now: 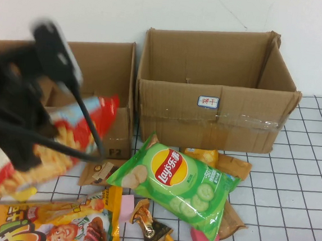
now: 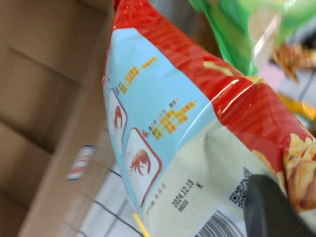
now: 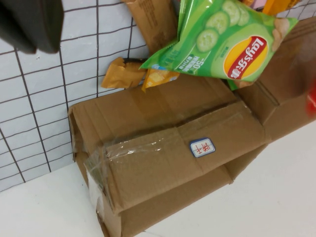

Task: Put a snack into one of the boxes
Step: Pick up the potato chip, then place the potato chip in the potato chip box, then pick up the biscuit

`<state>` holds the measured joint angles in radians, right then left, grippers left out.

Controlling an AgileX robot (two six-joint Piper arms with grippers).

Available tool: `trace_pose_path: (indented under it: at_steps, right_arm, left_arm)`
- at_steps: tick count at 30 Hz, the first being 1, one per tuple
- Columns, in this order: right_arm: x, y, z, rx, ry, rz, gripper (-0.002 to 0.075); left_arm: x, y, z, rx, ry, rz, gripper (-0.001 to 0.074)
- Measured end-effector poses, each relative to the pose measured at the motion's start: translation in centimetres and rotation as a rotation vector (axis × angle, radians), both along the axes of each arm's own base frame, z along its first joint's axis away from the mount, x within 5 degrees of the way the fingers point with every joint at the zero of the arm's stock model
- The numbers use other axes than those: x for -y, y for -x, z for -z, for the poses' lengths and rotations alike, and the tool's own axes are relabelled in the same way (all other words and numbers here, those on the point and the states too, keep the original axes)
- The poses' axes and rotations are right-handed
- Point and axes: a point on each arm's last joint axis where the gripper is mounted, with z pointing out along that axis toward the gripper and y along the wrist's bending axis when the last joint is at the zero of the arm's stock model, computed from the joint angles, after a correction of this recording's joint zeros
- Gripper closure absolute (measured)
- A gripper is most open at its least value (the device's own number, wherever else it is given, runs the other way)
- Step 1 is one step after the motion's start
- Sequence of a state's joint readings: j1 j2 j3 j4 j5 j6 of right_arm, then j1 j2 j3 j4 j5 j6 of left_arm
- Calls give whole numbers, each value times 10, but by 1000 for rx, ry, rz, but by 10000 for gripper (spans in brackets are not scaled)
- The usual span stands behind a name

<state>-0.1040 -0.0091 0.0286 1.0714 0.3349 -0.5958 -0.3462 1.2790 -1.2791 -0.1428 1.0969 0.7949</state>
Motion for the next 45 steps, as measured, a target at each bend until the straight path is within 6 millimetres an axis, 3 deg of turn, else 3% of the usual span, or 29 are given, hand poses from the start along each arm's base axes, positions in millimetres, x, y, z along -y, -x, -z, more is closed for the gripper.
trace_pose_path:
  at_steps: [4, 7, 10, 12, 15, 21, 23, 28, 31, 33, 35, 38, 40, 41, 45]
  right_arm:
    - [0, 0, 0, 0, 0, 0, 725]
    - [0, 0, 0, 1, 1, 0, 725]
    - [0, 0, 0, 1, 1, -1, 725]
    - [0, 0, 0, 2, -1, -1, 725]
    - [0, 0, 0, 2, -2, -1, 725]
    - [-1, 0, 0, -2, -1, -10, 725]
    - [-2, 0, 1, -7, -1, -18, 725]
    - [-3, 1, 1, -13, -1, -30, 725]
    - [-3, 1, 1, -14, -1, -31, 725]
    - [-3, 1, 1, -14, -1, -31, 725]
    - [-3, 1, 1, -14, -1, -32, 725]
    - [-3, 1, 1, -15, -1, -33, 725]
    - [-3, 1, 1, -14, -3, -33, 725]
    - [-3, 1, 1, -14, -5, -34, 725]
    - [-3, 1, 0, -5, -5, -38, 725]
  left_arm:
    - [-8, 22, -46, 138, 120, -90, 725]
    - [-10, 24, -72, 266, 255, -200, 725]
    - [-10, 12, -84, 383, 380, -302, 726]
    - [-5, -13, -85, 482, 460, -371, 726]
    - [1, -45, -69, 500, 450, -420, 726]
    - [3, -111, -11, 430, 421, -605, 681]
    - [-3, -129, 1, 443, 476, -665, 601]
    - [-19, -161, 26, 468, 544, -734, 306]
    - [-25, -169, 36, 461, 533, -751, 202]
    - [-27, -170, 38, 464, 524, -753, 185]
    - [-29, -167, 32, 481, 516, -748, 214]
    - [-36, -150, 7, 523, 499, -749, 374]
    - [-41, -131, -14, 548, 495, -764, 553]
    - [-44, -123, -23, 552, 488, -774, 603]
    - [-56, -76, -59, 601, 465, -788, 710]
